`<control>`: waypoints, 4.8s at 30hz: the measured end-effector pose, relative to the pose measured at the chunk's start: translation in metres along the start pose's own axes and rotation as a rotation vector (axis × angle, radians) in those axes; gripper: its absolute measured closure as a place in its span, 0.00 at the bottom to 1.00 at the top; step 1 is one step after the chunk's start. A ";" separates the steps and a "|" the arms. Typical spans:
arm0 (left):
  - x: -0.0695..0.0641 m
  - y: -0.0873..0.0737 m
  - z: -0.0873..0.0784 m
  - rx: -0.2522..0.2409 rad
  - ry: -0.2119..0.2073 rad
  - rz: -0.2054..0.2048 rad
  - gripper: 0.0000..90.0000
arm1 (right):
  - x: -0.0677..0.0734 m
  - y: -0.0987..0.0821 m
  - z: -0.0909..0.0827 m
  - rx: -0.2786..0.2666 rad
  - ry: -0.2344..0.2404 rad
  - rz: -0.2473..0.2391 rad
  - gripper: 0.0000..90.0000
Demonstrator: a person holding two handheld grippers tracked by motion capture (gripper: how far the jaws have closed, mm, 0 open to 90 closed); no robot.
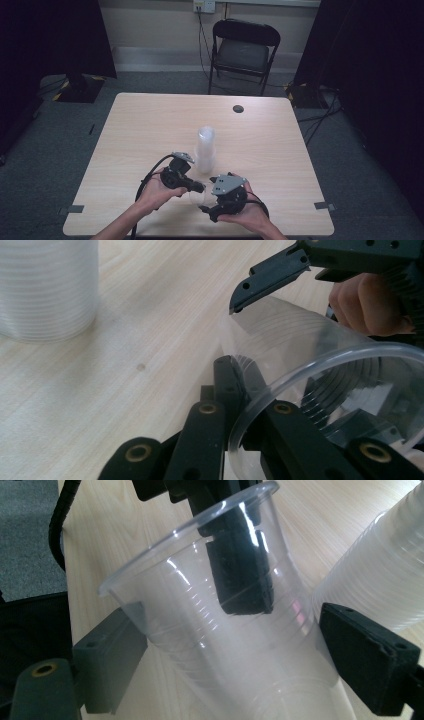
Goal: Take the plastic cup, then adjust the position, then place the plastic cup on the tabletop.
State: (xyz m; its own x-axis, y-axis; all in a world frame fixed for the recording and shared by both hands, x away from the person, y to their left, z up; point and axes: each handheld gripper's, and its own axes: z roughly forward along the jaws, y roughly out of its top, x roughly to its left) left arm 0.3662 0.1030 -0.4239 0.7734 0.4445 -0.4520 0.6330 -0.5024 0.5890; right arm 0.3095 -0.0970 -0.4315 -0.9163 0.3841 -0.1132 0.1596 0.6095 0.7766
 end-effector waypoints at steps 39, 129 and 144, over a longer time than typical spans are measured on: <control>-0.003 0.005 0.022 0.100 -0.010 -0.064 0.98 | 0.012 0.002 0.003 -0.048 -0.052 -0.094 0.31; 0.001 0.000 -0.026 -0.369 0.190 0.087 0.32 | -0.050 -0.015 -0.032 -0.109 -0.290 0.232 0.35; 0.012 -0.009 -0.031 -0.346 0.252 0.090 0.31 | -0.077 -0.018 -0.036 -0.136 -0.316 0.320 0.35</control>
State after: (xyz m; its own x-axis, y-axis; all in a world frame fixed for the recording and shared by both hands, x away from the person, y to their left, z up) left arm 0.3685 0.1360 -0.4137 0.7650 0.5989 -0.2368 0.4818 -0.2883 0.8275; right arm 0.3643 -0.1627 -0.4141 -0.6688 0.7432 -0.0215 0.3469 0.3376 0.8750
